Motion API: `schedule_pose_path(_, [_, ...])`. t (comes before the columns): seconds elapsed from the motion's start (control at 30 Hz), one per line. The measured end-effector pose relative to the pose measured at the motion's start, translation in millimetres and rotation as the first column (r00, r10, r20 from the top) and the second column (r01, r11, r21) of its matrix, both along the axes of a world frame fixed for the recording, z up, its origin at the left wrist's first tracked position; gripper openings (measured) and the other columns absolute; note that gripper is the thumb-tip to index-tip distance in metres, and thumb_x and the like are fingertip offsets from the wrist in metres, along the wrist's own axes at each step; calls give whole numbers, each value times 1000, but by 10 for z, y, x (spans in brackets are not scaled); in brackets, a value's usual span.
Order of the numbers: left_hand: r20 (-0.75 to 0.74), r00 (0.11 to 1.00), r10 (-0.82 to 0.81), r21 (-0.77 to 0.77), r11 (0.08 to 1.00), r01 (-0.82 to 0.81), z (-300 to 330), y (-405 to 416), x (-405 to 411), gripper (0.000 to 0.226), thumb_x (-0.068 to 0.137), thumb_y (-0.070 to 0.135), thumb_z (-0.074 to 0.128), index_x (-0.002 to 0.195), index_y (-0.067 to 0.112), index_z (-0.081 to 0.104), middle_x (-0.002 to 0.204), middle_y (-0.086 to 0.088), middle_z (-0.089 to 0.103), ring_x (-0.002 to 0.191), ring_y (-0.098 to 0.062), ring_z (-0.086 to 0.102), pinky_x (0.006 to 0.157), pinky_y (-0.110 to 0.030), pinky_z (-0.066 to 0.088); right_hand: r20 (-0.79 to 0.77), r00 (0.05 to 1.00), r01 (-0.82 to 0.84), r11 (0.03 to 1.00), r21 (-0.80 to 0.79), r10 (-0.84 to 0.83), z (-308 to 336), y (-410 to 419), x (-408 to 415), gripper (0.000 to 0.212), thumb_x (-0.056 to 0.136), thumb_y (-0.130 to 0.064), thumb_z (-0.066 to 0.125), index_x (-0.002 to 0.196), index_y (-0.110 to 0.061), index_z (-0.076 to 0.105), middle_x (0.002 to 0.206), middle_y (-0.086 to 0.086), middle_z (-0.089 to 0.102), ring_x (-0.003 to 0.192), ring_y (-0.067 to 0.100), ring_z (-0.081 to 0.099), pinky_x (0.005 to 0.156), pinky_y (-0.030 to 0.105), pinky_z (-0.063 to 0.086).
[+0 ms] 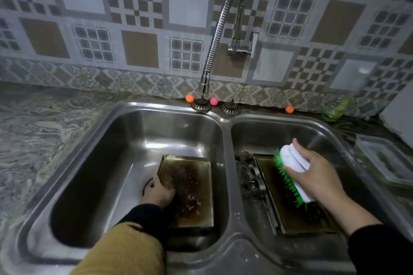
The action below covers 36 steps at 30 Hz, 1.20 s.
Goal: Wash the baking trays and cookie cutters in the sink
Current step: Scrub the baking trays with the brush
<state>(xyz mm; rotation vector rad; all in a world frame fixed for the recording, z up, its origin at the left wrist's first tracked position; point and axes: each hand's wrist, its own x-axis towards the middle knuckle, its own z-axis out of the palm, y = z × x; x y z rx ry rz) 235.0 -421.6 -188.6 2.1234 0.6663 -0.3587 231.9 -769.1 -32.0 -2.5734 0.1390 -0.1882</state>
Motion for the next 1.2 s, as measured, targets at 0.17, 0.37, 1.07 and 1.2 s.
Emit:
schedule_pose_path(0.17, [-149,988,27,29,999,-23,-183,52,72,101,82,39,67,152,25,-5,158,-12,13,141,-33,24,114,-45,24,-21,1000,15,1000,0,-15,-118,-16,23,75,81,-26,73,144,-37,34,142,6,48,128,28,46,97,39,42])
schedule_pose_path(0.37, [-116,993,-37,103,993,50,-127,104,80,84,75,42,65,147,21,26,147,-11,34,134,-31,34,114,-46,29,-58,998,11,1000,-18,-12,-204,-8,39,74,81,-26,74,144,-36,36,139,8,51,125,28,48,95,38,42])
schedule_pose_path(1.07, [78,810,-581,206,805,557,549,-2645,235,33,94,25,49,125,33,52,120,0,60,103,-17,59,83,-32,50,-123,992,-22,997,-69,14,345,-1616,379,74,77,-30,75,143,-31,41,142,-1,51,125,21,51,86,24,39])
schedule_pose_path(1.2, [-49,831,-553,184,813,552,211,-2938,227,30,92,30,44,119,35,55,126,-1,52,104,-20,57,93,-36,49,-20,999,36,997,-71,-37,571,-2265,536,76,77,-28,75,144,-30,40,145,-2,47,128,20,48,91,25,39])
